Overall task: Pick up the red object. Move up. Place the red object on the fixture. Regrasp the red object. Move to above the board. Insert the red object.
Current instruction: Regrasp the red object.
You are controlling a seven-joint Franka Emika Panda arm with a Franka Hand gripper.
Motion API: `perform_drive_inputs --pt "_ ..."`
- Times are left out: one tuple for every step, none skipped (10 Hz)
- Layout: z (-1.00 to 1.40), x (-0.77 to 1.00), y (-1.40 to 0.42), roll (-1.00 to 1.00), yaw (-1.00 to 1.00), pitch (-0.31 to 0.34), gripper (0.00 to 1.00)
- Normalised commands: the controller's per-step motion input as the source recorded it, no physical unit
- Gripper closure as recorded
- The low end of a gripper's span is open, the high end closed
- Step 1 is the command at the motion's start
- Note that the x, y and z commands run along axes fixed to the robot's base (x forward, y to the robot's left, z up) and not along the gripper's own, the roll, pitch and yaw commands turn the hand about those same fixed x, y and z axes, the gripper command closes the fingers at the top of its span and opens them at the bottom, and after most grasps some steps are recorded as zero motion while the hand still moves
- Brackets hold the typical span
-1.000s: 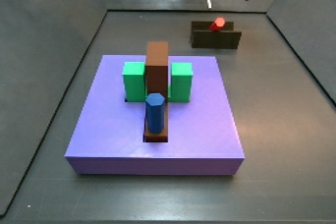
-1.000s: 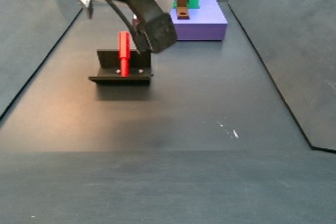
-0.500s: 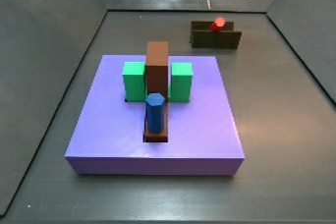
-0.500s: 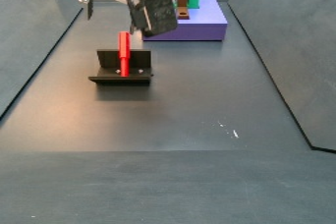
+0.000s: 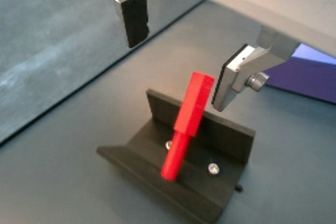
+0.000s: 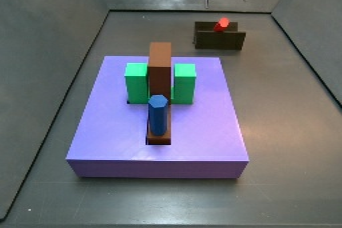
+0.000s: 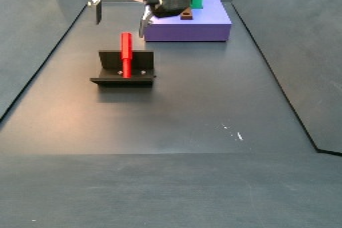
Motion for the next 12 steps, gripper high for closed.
perform_drive_inputs --pt "0.04 0.0 0.0 1.0 0.37 0.471 0.0" --pt "0.04 0.0 0.0 1.0 0.37 0.457 0.0" --pt "0.03 0.0 0.0 1.0 0.38 0.44 0.0" --pt "0.03 0.0 0.0 1.0 0.38 0.423 0.0" --pt "0.03 0.0 0.0 1.0 0.38 0.397 0.0" --pt "0.02 0.0 0.0 1.0 0.38 0.329 0.0" --pt "0.03 0.05 0.0 1.0 0.32 0.163 0.0" --pt "0.04 0.09 -0.04 1.0 0.24 0.091 0.0" --pt "0.04 0.15 -0.08 1.0 0.17 0.08 0.0" --pt "0.0 0.2 -0.24 1.0 0.07 0.037 0.0" --pt "-0.12 0.16 -0.49 1.0 0.0 0.003 0.0" --pt "-0.16 0.09 -0.53 0.71 0.03 -0.014 0.0"
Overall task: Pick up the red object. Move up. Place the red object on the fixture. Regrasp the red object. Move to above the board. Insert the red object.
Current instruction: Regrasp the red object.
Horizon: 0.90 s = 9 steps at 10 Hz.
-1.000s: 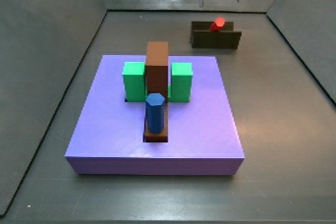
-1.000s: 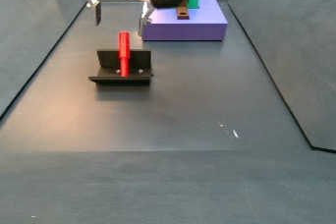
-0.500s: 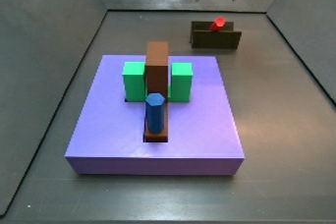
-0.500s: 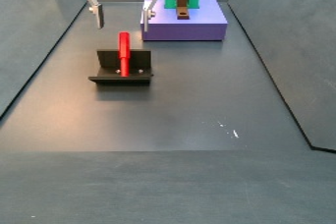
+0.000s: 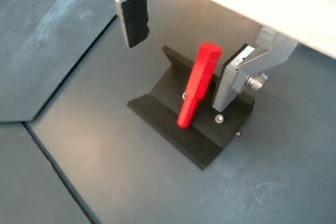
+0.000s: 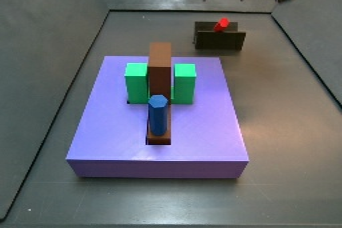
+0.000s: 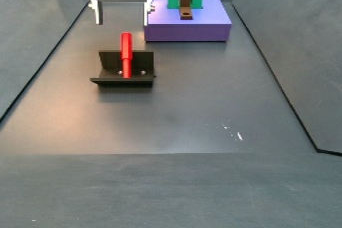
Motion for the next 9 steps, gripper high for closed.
perform_drive_inputs --pt "-0.08 0.0 -0.43 0.35 0.0 -0.046 0.0" --pt "-0.01 0.0 -0.09 0.07 0.0 0.0 0.0" --pt "0.0 0.0 0.05 -0.06 0.0 0.0 0.0" --pt "-0.12 0.0 0.0 0.06 0.17 -0.08 0.0" --pt "-0.5 0.2 -0.06 0.33 0.38 -0.554 0.0" --pt "-0.41 0.17 0.0 0.38 0.44 -0.537 0.0" --pt "-0.48 0.29 -0.07 0.65 0.35 -0.251 0.0" --pt "-0.44 0.28 -0.12 0.78 0.25 -0.023 0.0" --pt "-0.46 0.21 -0.17 0.76 0.14 0.02 0.0"
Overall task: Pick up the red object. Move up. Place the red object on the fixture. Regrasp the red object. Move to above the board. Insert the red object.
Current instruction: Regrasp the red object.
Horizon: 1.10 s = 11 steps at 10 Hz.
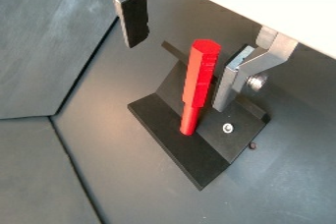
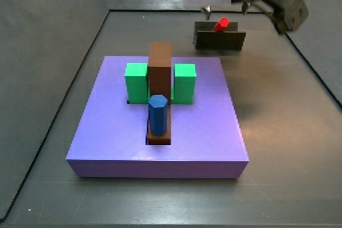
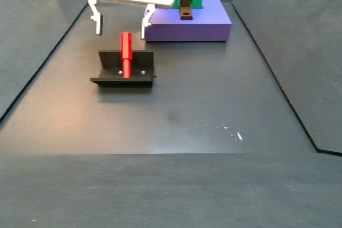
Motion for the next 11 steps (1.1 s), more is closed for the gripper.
perform_drive_inputs --pt "-0.36 0.08 -0.24 0.65 0.13 0.057 0.0" --pt "-0.24 0.15 -0.23 0.37 0.18 0.0 0.0" --pt "-0.28 0.0 -0.09 0.31 0.11 0.0 0.0" --pt "-0.17 0.0 0.0 0.1 0.01 -0.003 0.0" --pt "-0.12 -0.03 0.0 0.17 0.01 0.0 0.0" --pt "-0.1 -0.01 0.01 0.19 0.03 0.0 0.0" --pt "-0.03 0.0 0.0 0.13 0.03 0.0 0.0" --pt "-0.01 0.0 0.0 0.03 0.0 0.0 0.0" --pt "-0.01 -0.01 0.0 -0.03 0.0 -0.009 0.0" --pt "0.0 0.0 0.0 0.02 0.0 0.0 0.0" --pt "0.0 0.0 0.0 0.0 0.0 0.0 0.0"
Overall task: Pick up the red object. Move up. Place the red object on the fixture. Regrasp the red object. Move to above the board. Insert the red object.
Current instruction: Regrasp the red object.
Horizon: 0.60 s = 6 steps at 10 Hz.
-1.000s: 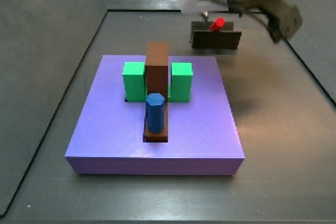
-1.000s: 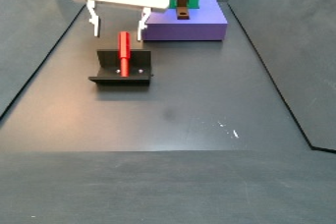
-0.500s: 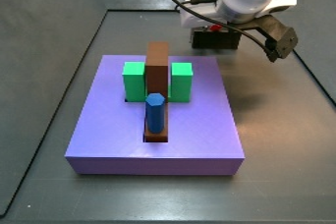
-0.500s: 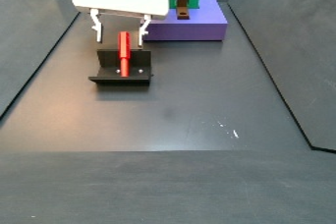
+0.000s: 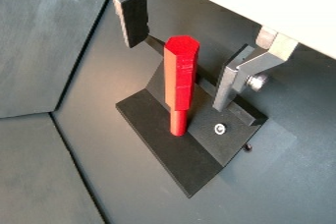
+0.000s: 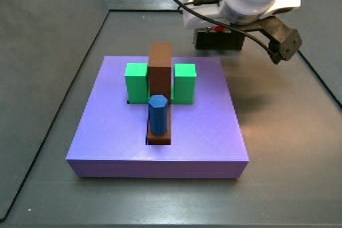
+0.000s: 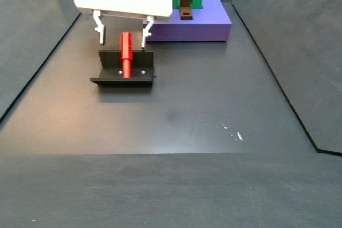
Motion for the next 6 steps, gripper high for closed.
perform_drive_inputs --pt "0.0 0.0 0.0 0.0 0.0 0.0 1.0" --pt "0.0 0.0 0.0 0.0 0.0 0.0 1.0" --pt "0.0 0.0 0.0 0.0 0.0 0.0 1.0" --pt "0.0 0.0 0.0 0.0 0.0 0.0 1.0" --pt "0.0 0.0 0.0 0.0 0.0 0.0 1.0" --pt "0.0 0.0 0.0 0.0 0.0 0.0 1.0"
